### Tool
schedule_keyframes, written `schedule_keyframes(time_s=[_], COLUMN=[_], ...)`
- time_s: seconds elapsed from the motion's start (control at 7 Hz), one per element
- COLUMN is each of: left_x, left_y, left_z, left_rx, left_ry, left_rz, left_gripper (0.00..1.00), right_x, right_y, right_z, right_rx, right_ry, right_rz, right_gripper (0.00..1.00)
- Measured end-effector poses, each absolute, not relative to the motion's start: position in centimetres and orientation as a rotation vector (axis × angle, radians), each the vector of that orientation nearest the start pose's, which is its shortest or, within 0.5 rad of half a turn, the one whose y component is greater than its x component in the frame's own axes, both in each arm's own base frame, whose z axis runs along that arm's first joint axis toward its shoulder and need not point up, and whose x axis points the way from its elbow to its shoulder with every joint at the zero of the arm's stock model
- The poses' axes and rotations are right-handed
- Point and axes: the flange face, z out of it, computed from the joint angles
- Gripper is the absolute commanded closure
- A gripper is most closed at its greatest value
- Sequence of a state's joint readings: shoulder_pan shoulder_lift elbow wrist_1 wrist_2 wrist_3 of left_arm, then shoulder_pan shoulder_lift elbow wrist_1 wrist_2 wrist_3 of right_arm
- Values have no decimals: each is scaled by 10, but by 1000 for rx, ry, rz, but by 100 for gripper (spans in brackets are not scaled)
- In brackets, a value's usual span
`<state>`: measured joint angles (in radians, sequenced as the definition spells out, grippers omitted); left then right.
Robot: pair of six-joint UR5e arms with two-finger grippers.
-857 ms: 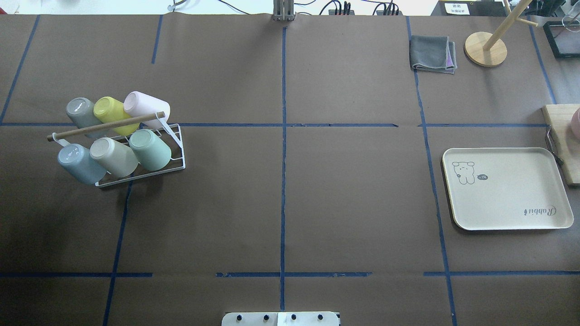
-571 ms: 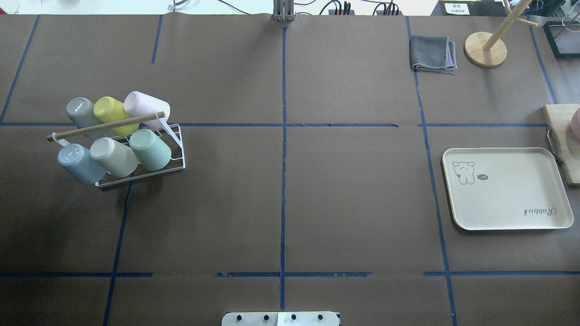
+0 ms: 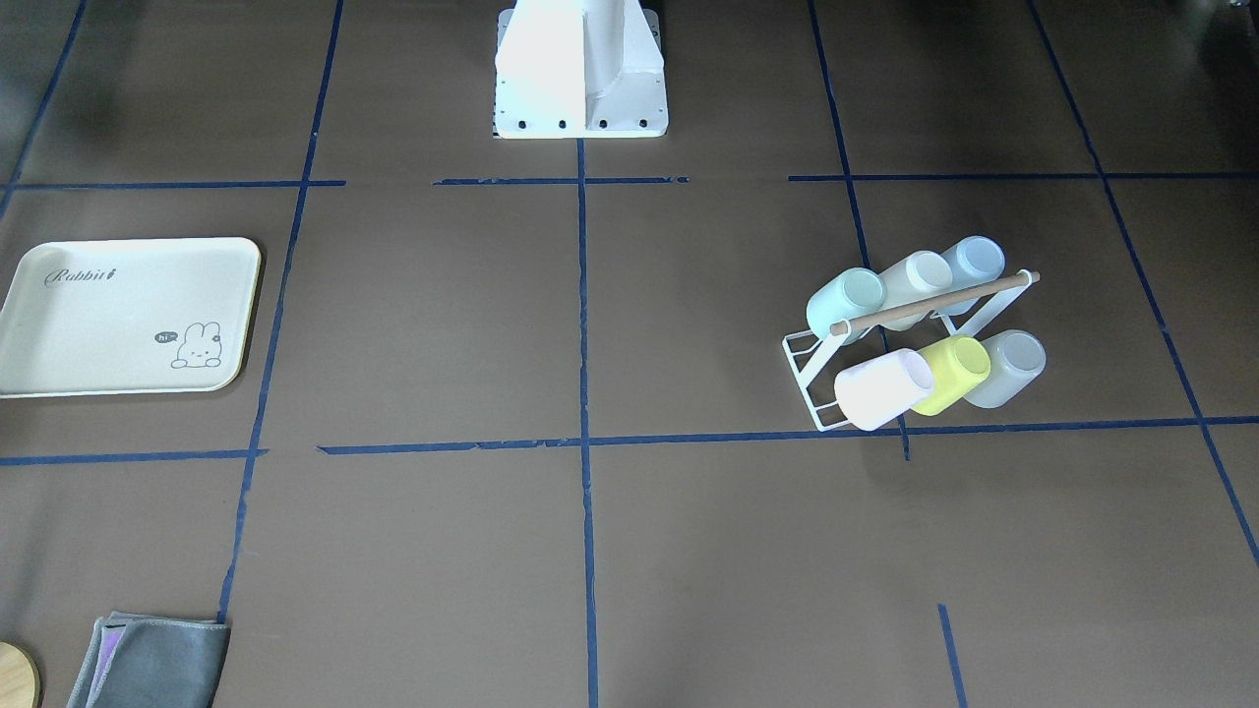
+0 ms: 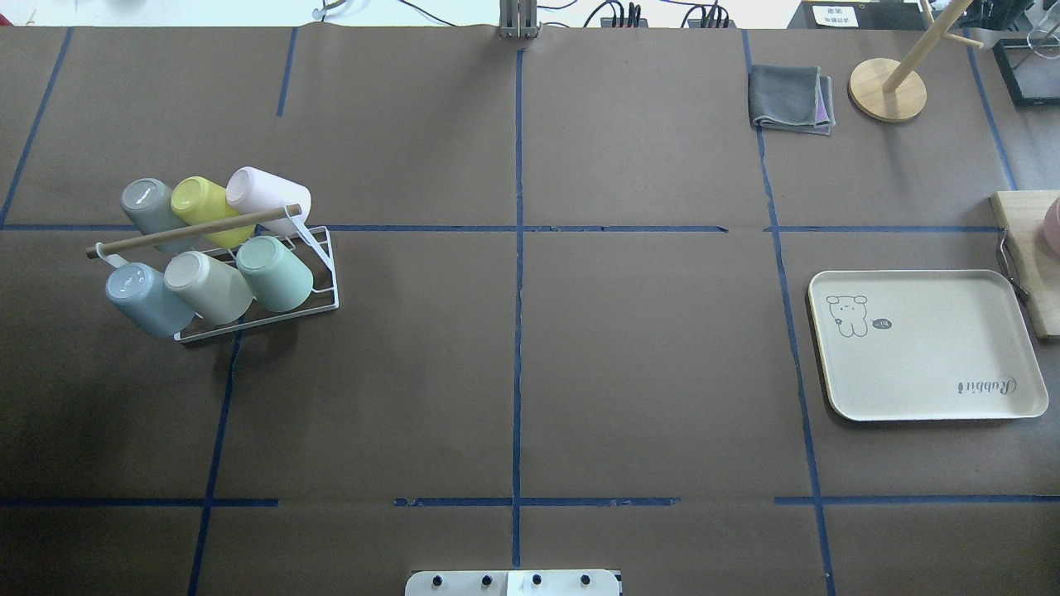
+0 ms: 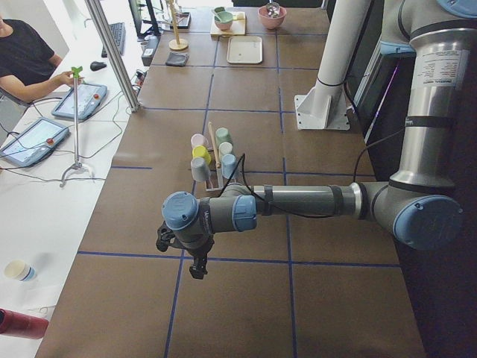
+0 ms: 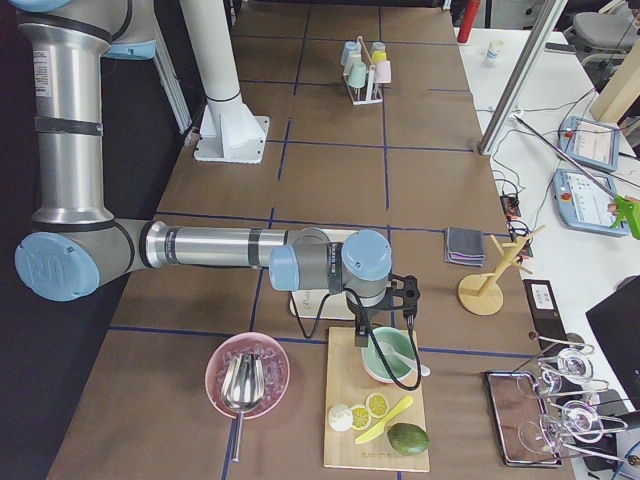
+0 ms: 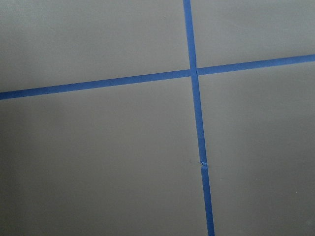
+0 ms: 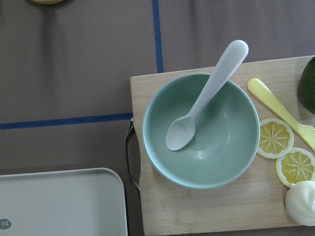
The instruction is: Pick up and place green cup on tray
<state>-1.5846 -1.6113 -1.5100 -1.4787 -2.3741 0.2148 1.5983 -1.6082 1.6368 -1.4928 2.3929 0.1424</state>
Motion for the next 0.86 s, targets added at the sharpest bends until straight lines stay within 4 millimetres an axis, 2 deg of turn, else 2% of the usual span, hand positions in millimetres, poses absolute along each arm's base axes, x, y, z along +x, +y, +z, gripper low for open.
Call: schedule_keyframes(time_s=[0.29,0.57,0.86], left_x=[-68,-68,-69], left_y=[-499,-499,-499], left_z=[675,676,675], left_rx=[-14,-15,-13], left_ry=[811,811,811], left_rz=[145,145,146], left_gripper=[0,0,0], right_x=[71,58,49], right_y=[-496,-507,-507], right_z=[616,604,606], right_rx=[78,90,77], right_ry=[-831,-840,-841], right_rz=[99,68,62], right_gripper=[0,0,0])
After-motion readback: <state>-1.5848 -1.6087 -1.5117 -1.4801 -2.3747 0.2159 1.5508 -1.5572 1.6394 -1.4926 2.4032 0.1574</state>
